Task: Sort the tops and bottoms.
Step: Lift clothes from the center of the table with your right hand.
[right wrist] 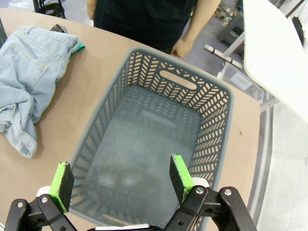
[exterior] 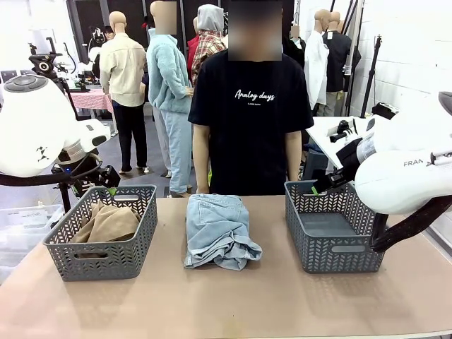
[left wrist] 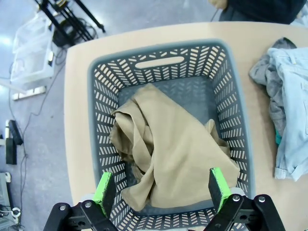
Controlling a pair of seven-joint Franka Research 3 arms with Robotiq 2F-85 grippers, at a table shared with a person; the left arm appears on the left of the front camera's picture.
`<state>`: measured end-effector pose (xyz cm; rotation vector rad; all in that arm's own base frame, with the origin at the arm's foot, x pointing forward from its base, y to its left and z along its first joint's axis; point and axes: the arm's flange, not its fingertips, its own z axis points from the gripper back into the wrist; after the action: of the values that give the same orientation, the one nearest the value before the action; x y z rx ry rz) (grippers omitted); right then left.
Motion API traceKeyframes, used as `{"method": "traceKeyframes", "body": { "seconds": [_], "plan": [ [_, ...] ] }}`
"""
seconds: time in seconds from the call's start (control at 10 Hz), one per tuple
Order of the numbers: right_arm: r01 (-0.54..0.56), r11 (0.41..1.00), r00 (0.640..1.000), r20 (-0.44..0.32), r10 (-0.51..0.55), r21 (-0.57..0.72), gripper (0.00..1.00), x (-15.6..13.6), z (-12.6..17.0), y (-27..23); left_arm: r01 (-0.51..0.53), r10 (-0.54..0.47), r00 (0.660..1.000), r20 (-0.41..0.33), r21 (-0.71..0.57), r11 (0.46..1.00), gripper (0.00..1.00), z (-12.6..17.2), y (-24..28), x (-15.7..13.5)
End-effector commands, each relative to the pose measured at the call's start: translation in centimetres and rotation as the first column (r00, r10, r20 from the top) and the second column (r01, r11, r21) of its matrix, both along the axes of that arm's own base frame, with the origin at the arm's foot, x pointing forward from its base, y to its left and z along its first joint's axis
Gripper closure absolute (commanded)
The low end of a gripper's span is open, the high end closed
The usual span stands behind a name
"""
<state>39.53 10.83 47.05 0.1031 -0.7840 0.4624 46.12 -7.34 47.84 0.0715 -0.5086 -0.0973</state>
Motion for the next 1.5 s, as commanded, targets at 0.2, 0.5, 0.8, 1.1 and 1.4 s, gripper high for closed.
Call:
{"method": "traceKeyframes", "body": {
  "seconds": [0.2,0.5,0.8,1.1,1.4],
  "plan": [
    [-0.004,1.0,1.0,0.0,0.004,-0.004,0.0,0.1,-0.1,-0.1,0.106,-0.106,0.99,0.098,0.003,0.994,0.0,3.4,-1.5,-3.2],
    [-0.004,1.0,1.0,0.0,0.004,-0.004,0.0,0.1,-0.1,-0.1,0.315,-0.299,0.929,0.217,-0.041,0.948,0.0,8.7,-2.0,-6.8],
    [-0.004,1.0,1.0,0.0,0.004,-0.004,0.0,0.1,-0.1,-0.1,0.469,-0.45,0.853,0.264,-0.011,0.883,0.0,10.8,-3.2,-10.5],
    [-0.004,1.0,1.0,0.0,0.004,-0.004,0.0,0.1,-0.1,-0.1,0.51,-0.502,0.814,0.293,0.054,0.858,0.0,12.6,-2.5,-13.1],
    [-0.004,1.0,1.0,0.0,0.004,-0.004,0.0,0.1,-0.1,-0.1,0.477,-0.481,0.845,0.234,0.076,0.876,0.0,11.7,-1.4,-12.2]
  ]
}}
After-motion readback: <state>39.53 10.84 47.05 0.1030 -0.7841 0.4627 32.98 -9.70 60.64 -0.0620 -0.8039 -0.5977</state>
